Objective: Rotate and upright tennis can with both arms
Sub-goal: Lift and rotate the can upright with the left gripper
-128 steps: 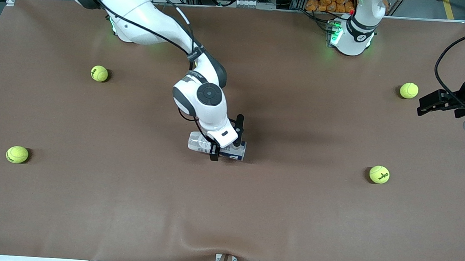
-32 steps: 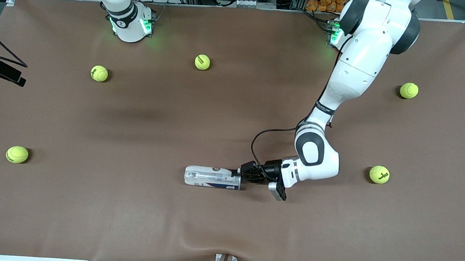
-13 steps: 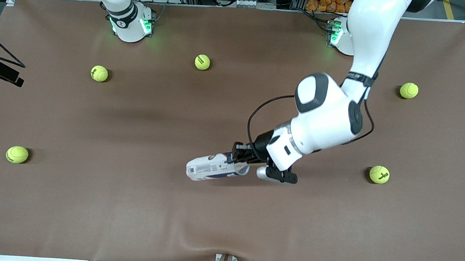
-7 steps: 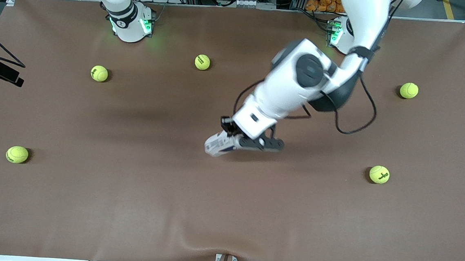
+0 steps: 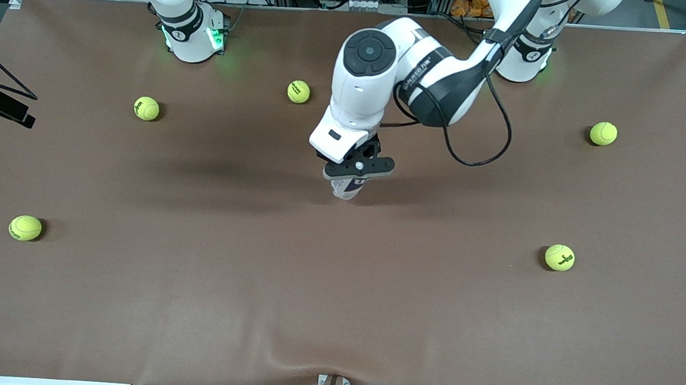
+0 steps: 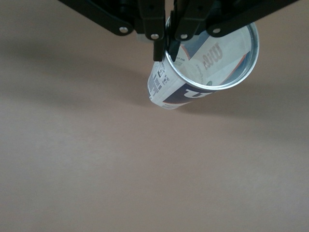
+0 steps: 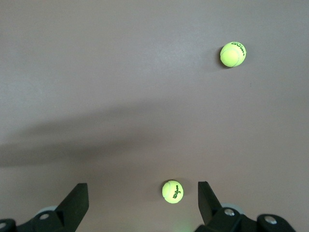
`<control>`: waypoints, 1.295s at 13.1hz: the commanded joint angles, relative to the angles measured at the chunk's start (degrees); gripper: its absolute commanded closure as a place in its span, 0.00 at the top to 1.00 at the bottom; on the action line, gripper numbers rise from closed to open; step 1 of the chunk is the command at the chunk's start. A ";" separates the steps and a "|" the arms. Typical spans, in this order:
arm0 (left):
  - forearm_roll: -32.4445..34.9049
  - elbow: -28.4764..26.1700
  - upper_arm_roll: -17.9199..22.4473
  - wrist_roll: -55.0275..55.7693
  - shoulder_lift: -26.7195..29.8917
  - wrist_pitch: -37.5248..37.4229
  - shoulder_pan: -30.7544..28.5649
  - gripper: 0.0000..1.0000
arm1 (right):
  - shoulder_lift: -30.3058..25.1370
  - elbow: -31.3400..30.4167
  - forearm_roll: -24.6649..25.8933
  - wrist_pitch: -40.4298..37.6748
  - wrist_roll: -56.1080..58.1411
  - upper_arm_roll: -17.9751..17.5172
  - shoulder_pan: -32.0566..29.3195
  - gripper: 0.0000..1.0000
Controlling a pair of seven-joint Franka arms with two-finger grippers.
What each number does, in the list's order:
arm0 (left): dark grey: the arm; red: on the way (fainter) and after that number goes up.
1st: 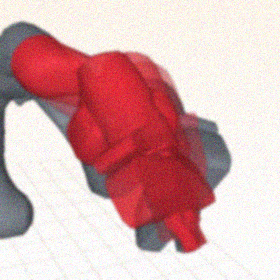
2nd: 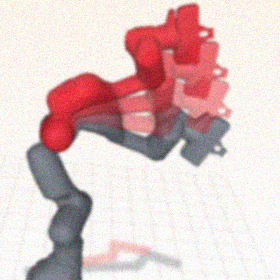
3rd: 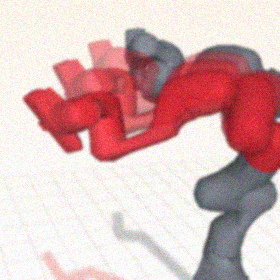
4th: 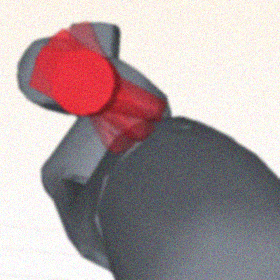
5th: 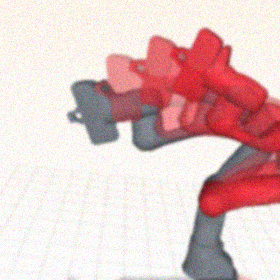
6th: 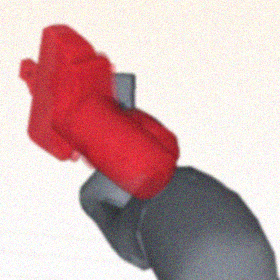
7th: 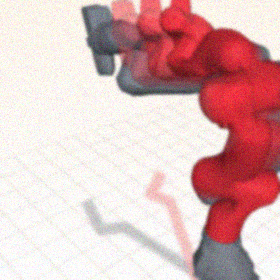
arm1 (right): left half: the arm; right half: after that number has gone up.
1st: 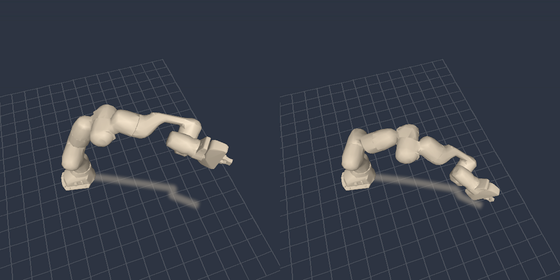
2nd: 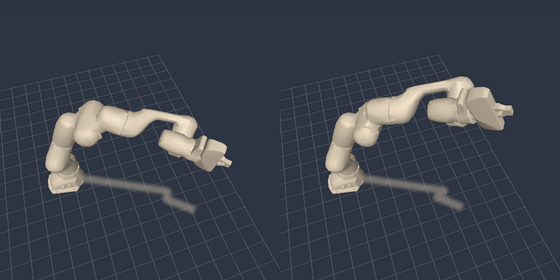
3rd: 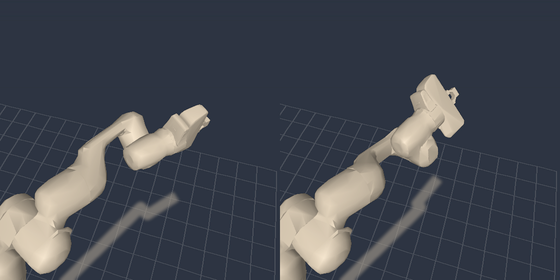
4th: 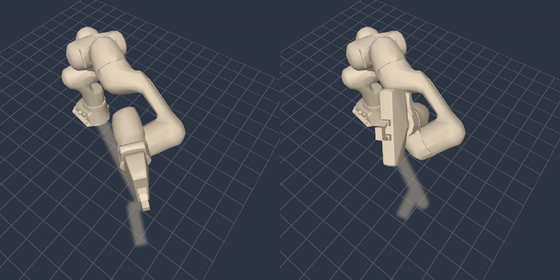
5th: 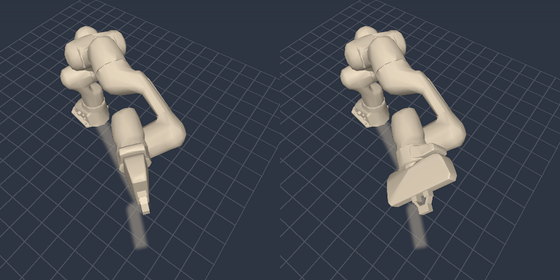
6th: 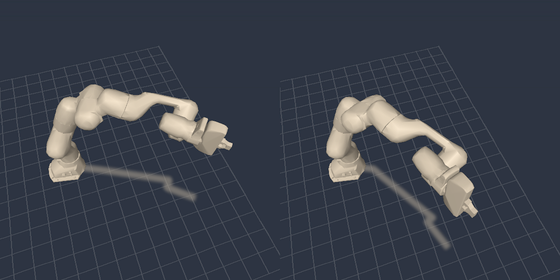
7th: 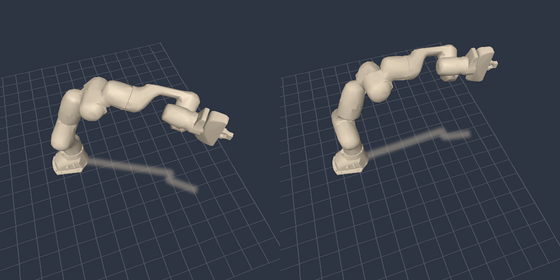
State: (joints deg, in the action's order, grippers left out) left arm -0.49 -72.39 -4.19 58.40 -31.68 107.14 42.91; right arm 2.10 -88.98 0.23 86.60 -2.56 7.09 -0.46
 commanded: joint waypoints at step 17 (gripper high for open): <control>6.46 -0.65 0.85 6.47 -4.62 0.27 6.13 0.00 | 0.44 1.62 -2.87 -0.11 0.54 -0.76 -1.38 1.00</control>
State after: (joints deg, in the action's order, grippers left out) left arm 4.66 -73.69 -4.01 63.53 -36.06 106.88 48.25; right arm 2.10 -88.75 -1.41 86.96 -2.56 7.08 -0.49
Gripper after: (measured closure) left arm 0.947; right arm 0.000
